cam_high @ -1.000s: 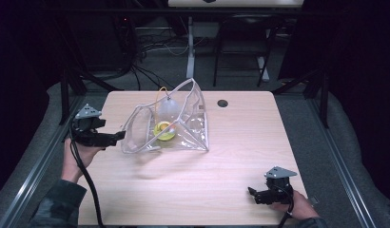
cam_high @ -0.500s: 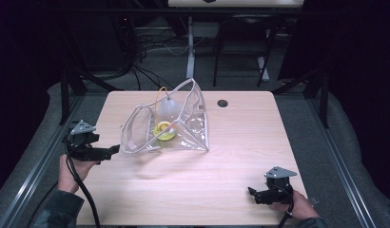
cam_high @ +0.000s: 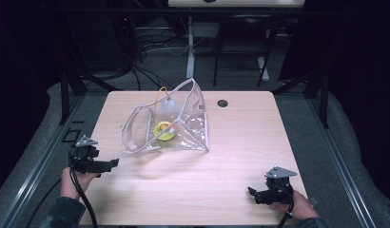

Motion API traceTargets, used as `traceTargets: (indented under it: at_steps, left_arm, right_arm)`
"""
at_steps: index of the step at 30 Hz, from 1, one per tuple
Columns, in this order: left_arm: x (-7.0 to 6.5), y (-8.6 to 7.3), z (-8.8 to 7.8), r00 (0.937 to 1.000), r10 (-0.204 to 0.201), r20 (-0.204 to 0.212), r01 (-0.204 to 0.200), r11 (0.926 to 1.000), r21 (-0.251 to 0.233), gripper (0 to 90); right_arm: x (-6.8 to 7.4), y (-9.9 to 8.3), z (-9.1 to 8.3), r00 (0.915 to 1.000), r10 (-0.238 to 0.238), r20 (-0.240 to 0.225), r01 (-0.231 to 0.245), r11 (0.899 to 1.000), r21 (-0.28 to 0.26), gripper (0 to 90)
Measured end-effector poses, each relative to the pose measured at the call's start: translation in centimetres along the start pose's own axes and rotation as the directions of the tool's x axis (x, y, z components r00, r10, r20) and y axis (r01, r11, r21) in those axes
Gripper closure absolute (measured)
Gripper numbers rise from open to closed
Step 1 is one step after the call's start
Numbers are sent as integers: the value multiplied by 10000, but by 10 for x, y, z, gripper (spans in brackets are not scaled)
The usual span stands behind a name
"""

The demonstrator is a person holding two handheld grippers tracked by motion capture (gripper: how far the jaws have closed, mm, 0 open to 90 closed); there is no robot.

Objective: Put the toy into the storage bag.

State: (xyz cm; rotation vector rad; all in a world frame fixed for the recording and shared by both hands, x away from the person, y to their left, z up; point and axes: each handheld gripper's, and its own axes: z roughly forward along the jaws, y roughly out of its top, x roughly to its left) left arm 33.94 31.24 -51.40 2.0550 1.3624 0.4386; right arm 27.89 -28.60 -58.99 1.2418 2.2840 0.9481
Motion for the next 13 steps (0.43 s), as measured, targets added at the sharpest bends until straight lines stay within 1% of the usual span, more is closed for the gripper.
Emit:
traceTargets:
  at_steps: [2,3,5,7,8,10,11,12,13]
  left_arm:
    - [2,-5,7,10000,-92,-8,92,9999,144,85]
    - [3,-7,10,10000,-26,-51,27,9995,300,81]
    - [3,-10,17,10000,-76,43,74,9986,525,69]
    - [2,-12,24,10000,-43,29,41,9969,787,51]
    - [2,-13,26,10000,30,10,-31,9962,873,46]
    - [2,-15,31,9999,42,-157,-28,9957,928,44]
    - [3,-16,33,10000,-18,-89,26,9952,975,42]
    - [3,-16,34,9999,-85,-143,98,9955,939,38]
    - [4,-17,34,9999,-83,-70,90,9945,1046,38]
  right_arm:
    - [0,0,0,10000,-2,7,2,10000,-1,0]
    - [0,0,0,10000,2,12,-2,10000,4,0]
    - [0,0,0,10000,2,11,-2,10000,2,0]
    - [0,0,0,10000,4,9,-4,10000,1,0]
    - [0,0,0,10000,-11,11,11,10000,21,0]
    - [0,0,0,10000,4,8,-4,10000,1,0]
    - [0,0,0,10000,6,6,-6,10000,3,0]
    - [0,0,0,10000,5,6,-5,10000,2,0]
    - [0,0,0,10000,6,6,-6,10000,5,0]
